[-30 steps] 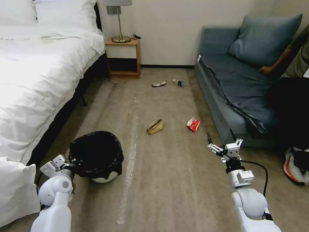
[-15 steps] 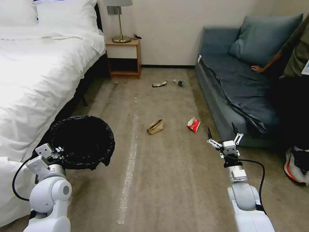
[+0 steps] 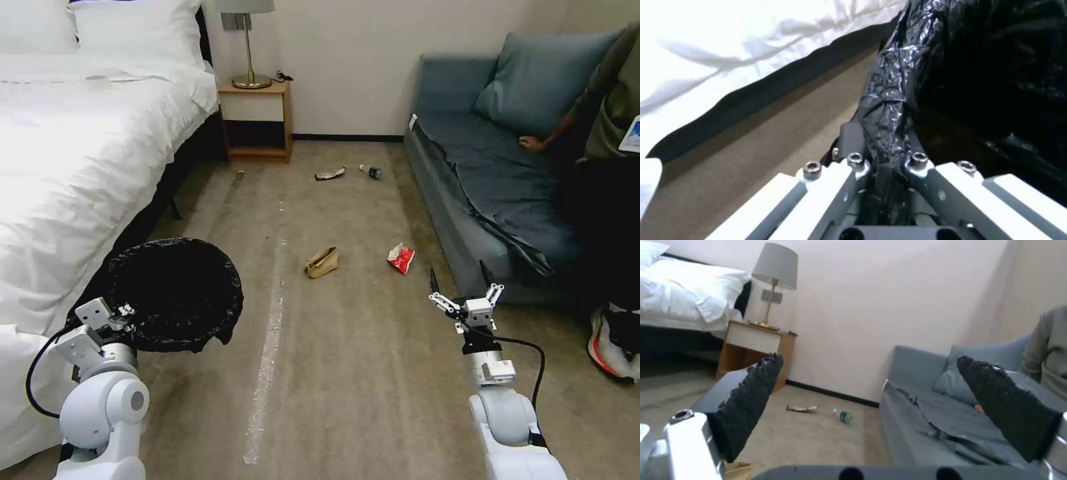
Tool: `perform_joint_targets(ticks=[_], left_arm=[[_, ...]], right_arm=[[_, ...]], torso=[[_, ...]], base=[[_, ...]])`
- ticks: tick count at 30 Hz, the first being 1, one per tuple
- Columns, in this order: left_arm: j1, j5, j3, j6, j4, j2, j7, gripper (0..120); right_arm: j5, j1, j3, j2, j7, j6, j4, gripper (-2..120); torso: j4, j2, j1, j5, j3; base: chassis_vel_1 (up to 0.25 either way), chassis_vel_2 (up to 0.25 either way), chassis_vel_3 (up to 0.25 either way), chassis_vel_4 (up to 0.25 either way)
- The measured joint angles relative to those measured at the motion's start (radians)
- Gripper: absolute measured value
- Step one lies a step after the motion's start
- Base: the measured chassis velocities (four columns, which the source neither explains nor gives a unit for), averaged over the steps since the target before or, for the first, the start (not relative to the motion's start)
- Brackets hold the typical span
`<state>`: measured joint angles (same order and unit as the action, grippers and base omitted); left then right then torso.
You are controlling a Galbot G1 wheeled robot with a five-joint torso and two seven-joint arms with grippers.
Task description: Pick up the trash bin, then pick up the garbage on the floor and place it into the trash bin.
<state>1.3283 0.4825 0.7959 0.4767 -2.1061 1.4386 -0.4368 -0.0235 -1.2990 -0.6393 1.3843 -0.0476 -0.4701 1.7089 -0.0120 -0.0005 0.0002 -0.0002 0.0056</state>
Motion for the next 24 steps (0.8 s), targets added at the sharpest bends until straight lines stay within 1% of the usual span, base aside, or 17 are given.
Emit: perform_joint_targets(ticks=[4, 6, 15, 24], left_arm=[[-0.005, -0.002, -0.002, -0.003, -0.001, 0.007, 0.011, 3], [-0.006, -0.003, 0.005, -0.008, -0.001, 0.008, 0.016, 3], [-0.013, -0.001, 0.01, -0.013, 0.0, 0.007, 0.018, 3], [-0.021, -0.001, 0.01, -0.022, 0.017, 0.01, 0.02, 3]], right_arm=[[0.01, -0.005, -0.005, 0.0, -0.008, 0.002, 0.0, 100], [0.021, -0.01, -0.008, -0.003, -0.012, 0.003, -0.002, 100], [0.023, -0.01, -0.011, -0.001, -0.026, 0.003, -0.008, 100], [0.024, -0.004, -0.015, 0.001, -0.037, -0.001, -0.028, 100]], torso=[[-0.0001, 0.0, 0.0, 0.0, 0.0], [-0.0001, 0.0, 0.0, 0.0001, 0.0], [0.0, 0.0, 0.0, 0.0, 0.0], [0.0, 0.0, 0.0, 0.0, 0.0]], base=[[0.0, 0.0, 0.0, 0.0], [0.0, 0.0, 0.0, 0.0], [0.0, 0.0, 0.0, 0.0], [0.0, 0.0, 0.0, 0.0]])
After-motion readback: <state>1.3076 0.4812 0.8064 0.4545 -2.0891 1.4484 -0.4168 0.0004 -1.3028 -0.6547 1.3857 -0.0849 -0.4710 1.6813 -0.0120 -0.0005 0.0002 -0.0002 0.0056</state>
